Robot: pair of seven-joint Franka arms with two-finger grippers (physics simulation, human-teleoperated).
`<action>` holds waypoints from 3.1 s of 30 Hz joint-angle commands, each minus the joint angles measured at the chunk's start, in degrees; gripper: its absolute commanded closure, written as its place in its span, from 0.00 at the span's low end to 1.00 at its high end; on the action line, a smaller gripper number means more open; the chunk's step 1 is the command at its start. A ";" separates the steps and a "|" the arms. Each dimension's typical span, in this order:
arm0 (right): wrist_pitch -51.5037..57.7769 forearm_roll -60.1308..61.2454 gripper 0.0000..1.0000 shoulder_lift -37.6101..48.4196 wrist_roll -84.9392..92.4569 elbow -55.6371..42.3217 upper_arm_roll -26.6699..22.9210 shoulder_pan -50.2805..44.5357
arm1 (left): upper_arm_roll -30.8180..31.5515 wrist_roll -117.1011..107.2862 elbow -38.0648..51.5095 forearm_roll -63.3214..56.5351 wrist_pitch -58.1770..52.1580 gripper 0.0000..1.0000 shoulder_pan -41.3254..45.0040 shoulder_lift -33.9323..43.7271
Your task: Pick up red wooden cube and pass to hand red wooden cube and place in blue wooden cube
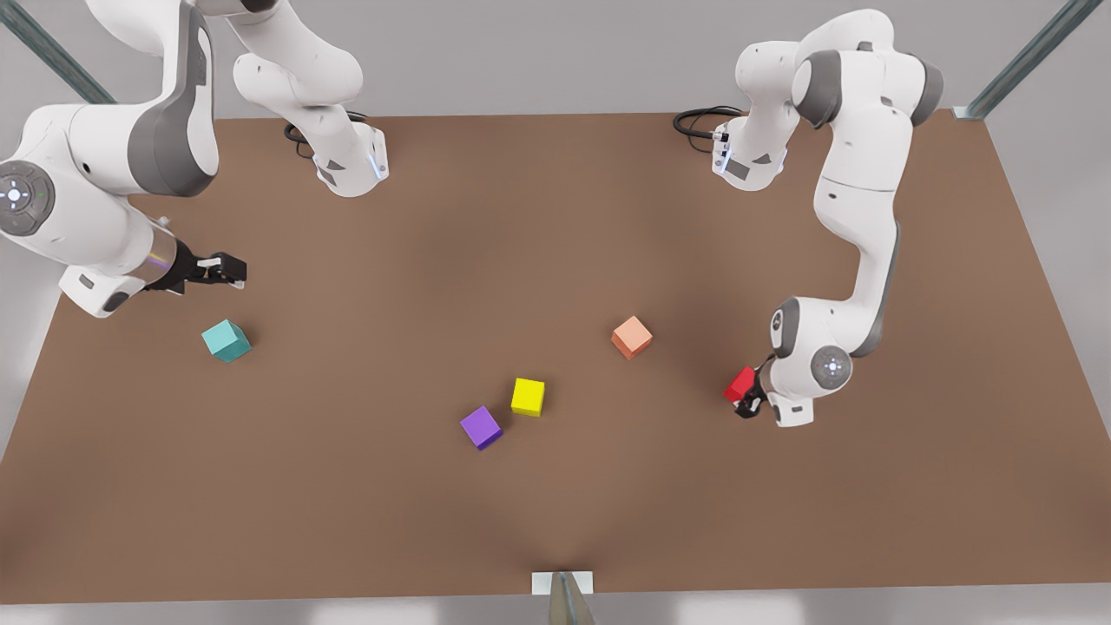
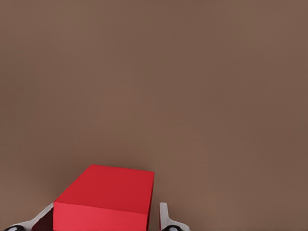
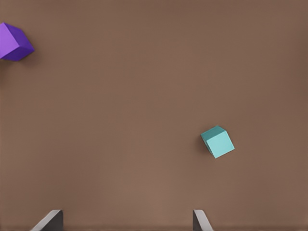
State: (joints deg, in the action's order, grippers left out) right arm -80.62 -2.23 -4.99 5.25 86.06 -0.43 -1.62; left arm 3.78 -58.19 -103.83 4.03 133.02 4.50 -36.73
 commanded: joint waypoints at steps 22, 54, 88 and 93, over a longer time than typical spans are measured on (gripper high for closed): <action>-0.07 21.99 0.00 -16.45 7.67 -8.45 -0.45 -0.66 | 28.12 15.74 42.47 22.25 -22.81 0.28 -0.02 -12.04; -18.87 78.34 0.01 -35.26 101.53 -10.65 3.15 -6.38 | 43.77 113.57 48.37 52.30 -1.36 0.41 2.44 -29.10; -25.73 91.61 0.00 -30.52 118.58 1.48 5.18 -8.84 | 43.77 87.72 47.23 57.58 -1.98 0.38 2.18 -29.36; -26.08 92.76 0.00 -31.48 117.71 0.95 6.14 -8.84 | 43.77 87.81 47.23 57.49 -1.98 0.38 2.27 -29.45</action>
State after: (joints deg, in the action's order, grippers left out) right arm -106.48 89.96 -36.47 115.29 87.16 5.54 -10.50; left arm 47.50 28.47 -56.62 60.90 131.48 6.76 -66.29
